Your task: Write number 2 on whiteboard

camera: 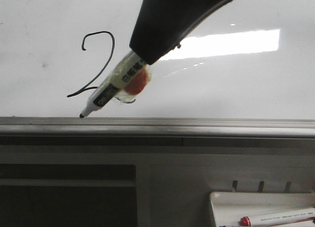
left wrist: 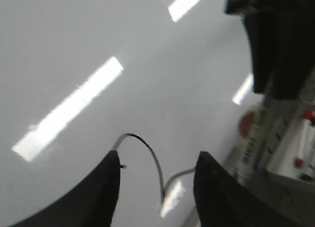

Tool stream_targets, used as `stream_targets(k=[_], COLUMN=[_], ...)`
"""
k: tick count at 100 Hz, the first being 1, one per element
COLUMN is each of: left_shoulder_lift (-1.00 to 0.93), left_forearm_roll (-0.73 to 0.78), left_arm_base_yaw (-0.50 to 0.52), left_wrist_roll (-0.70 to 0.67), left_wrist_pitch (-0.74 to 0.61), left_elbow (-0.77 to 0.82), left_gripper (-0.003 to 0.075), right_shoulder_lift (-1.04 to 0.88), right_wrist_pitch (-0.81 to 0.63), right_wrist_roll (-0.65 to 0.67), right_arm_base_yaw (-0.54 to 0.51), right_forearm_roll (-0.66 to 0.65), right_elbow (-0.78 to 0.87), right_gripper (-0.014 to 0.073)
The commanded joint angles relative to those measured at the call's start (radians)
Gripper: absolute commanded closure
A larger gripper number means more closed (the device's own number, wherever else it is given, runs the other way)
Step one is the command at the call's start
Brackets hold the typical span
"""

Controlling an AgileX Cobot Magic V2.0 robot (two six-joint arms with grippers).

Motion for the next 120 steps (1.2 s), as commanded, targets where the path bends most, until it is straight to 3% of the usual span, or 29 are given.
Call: stream_targets(k=[1,35,66,102,120], left_shoulder_lift=[0.085,0.346,0.432,0.456,0.456], left_forearm_roll=[0.000,0.000,-0.016,-0.018,-0.018], left_arm_base_yaw=[-0.061,-0.077,-0.056,-0.056,-0.056], left_wrist_roll=[-0.015,-0.015,-0.015,-0.015,-0.015], left_wrist_pitch=[-0.014,-0.146,-0.144,-0.135,-0.135], left_elbow=[-0.026,-0.034,-0.091,-0.091,-0.091], left_gripper=[0.0407,0.0407,0.0414,0.0720,0.0741], right_shoulder_lift=[-0.003,0.023,0.023,0.023,0.023], right_wrist_pitch=[-0.075,-0.109,-0.080,-0.094,-0.106], right_wrist_roll=[0.000,0.000,0.000,0.000,0.002], right_arm_base_yaw=[0.014,0.055,0.072,0.072,0.072], right_forearm_roll=[0.002,0.000,0.004,0.004,0.004], right_elbow=[-0.026,-0.048,-0.064,-0.063,-0.063], right_gripper=[0.0643,0.0643,0.0643,0.0643,0.0643])
